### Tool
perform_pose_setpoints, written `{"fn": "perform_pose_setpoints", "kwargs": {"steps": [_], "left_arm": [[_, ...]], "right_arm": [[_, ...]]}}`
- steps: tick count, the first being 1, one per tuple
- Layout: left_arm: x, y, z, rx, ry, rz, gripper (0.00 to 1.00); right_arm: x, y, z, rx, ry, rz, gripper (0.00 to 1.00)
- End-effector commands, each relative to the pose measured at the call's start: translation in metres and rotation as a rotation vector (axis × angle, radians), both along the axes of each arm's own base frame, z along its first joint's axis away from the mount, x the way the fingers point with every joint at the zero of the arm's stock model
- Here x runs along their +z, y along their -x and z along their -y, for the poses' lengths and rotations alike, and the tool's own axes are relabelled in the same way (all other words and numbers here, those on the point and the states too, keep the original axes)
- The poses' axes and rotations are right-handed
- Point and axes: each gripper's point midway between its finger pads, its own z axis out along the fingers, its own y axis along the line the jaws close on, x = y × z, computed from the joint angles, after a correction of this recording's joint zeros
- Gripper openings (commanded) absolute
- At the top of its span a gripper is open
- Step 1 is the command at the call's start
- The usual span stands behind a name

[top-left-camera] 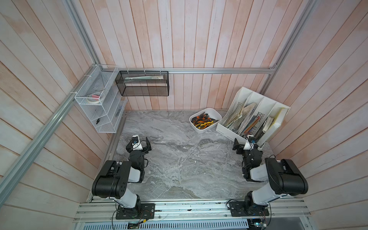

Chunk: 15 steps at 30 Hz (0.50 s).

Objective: Take the pliers out of the storage box
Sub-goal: Move the storage box to the center of the board.

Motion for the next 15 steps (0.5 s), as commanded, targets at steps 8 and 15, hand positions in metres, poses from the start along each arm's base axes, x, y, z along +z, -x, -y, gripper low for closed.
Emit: {"fn": "perform_pose_setpoints", "kwargs": {"steps": [8,15], "left_arm": [[-0.0020,-0.0056,-0.0085,-0.018,0.063,-0.015,1.00],[-0.0010,-0.0062,-0.0081,-0.021,0.064,-0.012,1.00]], "right_arm": [[0.0084,-0.0035,-0.0076,0.042,0.018,0.024,0.98],[0.0079,-0.0036,-0.0021,0.014,0.008,0.022,0.98]]}}
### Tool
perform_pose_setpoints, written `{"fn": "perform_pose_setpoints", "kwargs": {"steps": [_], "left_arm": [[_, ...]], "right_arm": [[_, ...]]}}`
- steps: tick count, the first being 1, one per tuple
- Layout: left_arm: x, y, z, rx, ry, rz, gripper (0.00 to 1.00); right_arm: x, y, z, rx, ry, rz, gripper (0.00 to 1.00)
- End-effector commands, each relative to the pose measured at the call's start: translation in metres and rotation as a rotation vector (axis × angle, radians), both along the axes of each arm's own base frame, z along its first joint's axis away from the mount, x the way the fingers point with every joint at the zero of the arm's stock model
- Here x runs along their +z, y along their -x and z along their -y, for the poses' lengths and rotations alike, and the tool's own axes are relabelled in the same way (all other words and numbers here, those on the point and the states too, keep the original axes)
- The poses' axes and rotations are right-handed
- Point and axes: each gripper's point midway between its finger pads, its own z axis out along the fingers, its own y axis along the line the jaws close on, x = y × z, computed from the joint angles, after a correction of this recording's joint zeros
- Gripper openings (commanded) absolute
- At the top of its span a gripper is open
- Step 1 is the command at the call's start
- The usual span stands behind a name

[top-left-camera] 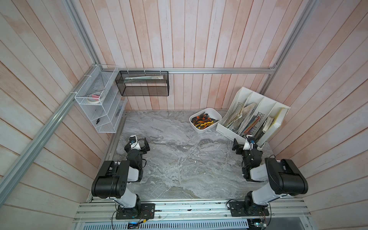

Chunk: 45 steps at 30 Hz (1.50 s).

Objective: Take the pliers out of the storage box
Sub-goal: Move the storage box to the center of the board.

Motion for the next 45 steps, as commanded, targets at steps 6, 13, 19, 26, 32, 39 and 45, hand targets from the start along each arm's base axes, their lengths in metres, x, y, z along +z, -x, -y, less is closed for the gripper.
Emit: {"fn": "perform_pose_setpoints", "kwargs": {"steps": [6,13,19,26,32,39,45], "left_arm": [[0.015,0.005,-0.004,0.044,0.012,0.052,1.00],[0.025,0.016,0.015,0.015,-0.068,0.108,1.00],[0.078,0.020,0.017,0.141,-0.122,0.144,1.00],[0.149,0.022,0.032,0.039,-0.005,0.072,1.00],[0.134,0.035,0.067,-0.154,0.129,-0.178,1.00],[0.095,0.054,0.107,-0.363,0.249,-0.399,1.00],[0.086,0.062,0.121,-0.443,0.284,-0.431,1.00]], "right_arm": [[0.035,0.008,0.033,-0.286,0.002,0.058,0.98],[0.069,0.017,0.028,-0.276,-0.434,-0.093,0.98],[0.073,0.024,-0.010,-0.175,-0.489,-0.394,0.98],[0.070,0.018,-0.110,0.011,-0.551,-0.712,0.91],[0.052,-0.010,-0.175,0.077,-0.607,-0.875,0.68],[0.021,-0.048,-0.209,0.050,-0.612,-0.973,0.68],[-0.004,-0.079,-0.220,0.020,-0.574,-1.030,0.69]]}}
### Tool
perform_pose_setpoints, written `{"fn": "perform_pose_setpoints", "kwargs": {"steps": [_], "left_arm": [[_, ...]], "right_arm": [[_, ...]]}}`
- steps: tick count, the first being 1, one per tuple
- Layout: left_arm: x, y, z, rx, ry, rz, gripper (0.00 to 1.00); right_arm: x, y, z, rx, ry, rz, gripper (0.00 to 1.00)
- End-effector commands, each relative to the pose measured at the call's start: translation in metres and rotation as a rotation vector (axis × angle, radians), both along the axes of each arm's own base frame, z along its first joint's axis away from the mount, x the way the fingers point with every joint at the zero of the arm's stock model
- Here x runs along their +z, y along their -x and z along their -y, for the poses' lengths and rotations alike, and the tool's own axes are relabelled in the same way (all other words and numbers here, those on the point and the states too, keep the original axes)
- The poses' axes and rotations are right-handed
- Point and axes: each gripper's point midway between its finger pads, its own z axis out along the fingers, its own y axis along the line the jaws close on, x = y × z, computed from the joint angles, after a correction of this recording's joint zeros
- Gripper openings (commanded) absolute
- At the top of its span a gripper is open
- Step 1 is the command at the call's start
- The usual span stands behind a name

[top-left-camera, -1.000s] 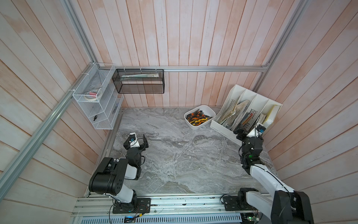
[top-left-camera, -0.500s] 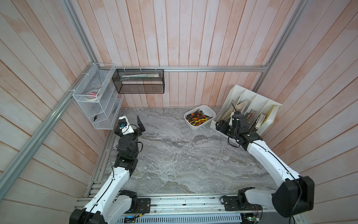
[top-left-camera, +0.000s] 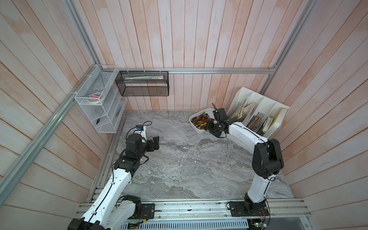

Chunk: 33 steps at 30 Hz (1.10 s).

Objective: Take the pliers out of the storage box
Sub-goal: Move the storage box to the center of the board.

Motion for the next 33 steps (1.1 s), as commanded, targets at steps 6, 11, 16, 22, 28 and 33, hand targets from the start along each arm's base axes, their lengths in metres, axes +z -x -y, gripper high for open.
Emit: {"fn": "perform_pose_setpoints", "kwargs": {"steps": [6,11,16,22,28,33], "left_arm": [[-0.012,0.012,0.013,-0.072,0.058,-0.056,1.00],[-0.017,0.012,0.015,-0.079,0.064,-0.073,1.00],[-0.020,0.011,0.017,-0.086,0.068,-0.085,1.00],[-0.022,0.011,0.017,-0.085,0.068,-0.088,1.00],[-0.026,0.011,0.018,-0.084,0.068,-0.104,1.00],[-0.026,0.012,0.018,-0.082,0.071,-0.106,1.00]], "right_arm": [[-0.029,-0.026,0.003,-0.024,0.065,-0.091,0.68],[-0.044,-0.042,0.011,-0.041,0.110,-0.123,0.62],[-0.056,-0.051,0.018,-0.040,0.154,-0.154,0.53],[-0.069,-0.051,0.020,-0.018,0.189,-0.183,0.43],[-0.076,-0.050,0.020,0.005,0.202,-0.191,0.24],[-0.080,-0.051,0.014,0.059,0.242,-0.190,0.12]]}}
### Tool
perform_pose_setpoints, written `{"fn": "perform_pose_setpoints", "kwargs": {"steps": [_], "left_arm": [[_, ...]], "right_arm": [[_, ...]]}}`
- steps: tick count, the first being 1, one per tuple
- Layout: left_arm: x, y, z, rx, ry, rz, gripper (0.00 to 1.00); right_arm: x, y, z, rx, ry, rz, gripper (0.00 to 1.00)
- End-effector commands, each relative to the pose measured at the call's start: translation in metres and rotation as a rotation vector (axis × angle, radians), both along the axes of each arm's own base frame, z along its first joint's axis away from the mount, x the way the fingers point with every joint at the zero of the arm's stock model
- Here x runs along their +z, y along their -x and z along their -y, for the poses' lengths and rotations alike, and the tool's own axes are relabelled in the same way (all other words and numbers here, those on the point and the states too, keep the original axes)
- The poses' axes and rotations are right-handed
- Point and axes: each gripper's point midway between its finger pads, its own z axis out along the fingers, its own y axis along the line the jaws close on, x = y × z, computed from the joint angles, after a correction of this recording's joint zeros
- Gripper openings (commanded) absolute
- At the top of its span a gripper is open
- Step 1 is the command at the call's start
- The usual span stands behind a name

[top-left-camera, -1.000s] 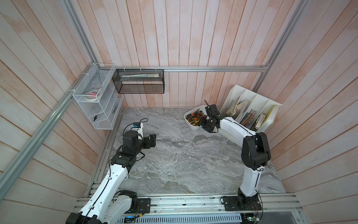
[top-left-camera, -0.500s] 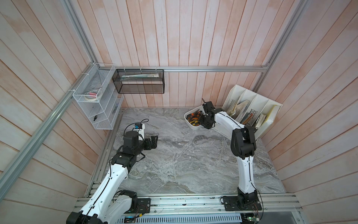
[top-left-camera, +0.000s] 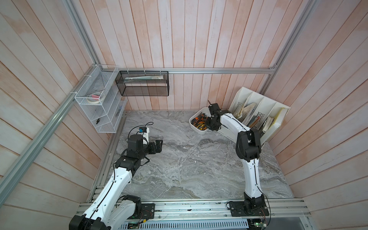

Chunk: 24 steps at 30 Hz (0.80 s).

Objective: Take the pliers out of the storage box
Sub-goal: Move the storage box to the center of the board.

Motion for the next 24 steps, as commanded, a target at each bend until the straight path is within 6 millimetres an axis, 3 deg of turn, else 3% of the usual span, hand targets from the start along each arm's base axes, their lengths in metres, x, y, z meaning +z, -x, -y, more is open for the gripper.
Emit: {"fn": "perform_pose_setpoints", "kwargs": {"steps": [1,3,9,14,20,24], "left_arm": [[-0.008,0.004,0.001,-0.004,0.009,-0.025,1.00],[-0.008,0.004,0.001,-0.002,0.009,-0.025,1.00],[-0.010,0.006,0.001,0.004,0.018,-0.046,1.00],[-0.016,0.014,-0.001,0.031,0.035,-0.114,1.00],[-0.018,0.027,-0.004,0.073,0.080,-0.178,1.00],[-0.016,0.036,-0.004,0.095,0.125,-0.207,1.00]], "right_arm": [[-0.024,0.015,-0.008,0.113,0.092,-0.070,0.08],[-0.026,0.015,-0.014,0.148,0.105,-0.074,0.00],[-0.027,0.023,-0.027,0.239,0.159,-0.080,0.00],[-0.016,0.039,-0.042,0.333,0.224,-0.054,0.00],[-0.004,0.083,-0.067,0.444,0.223,-0.022,0.00],[0.003,0.131,-0.080,0.492,0.162,-0.011,0.00]]}}
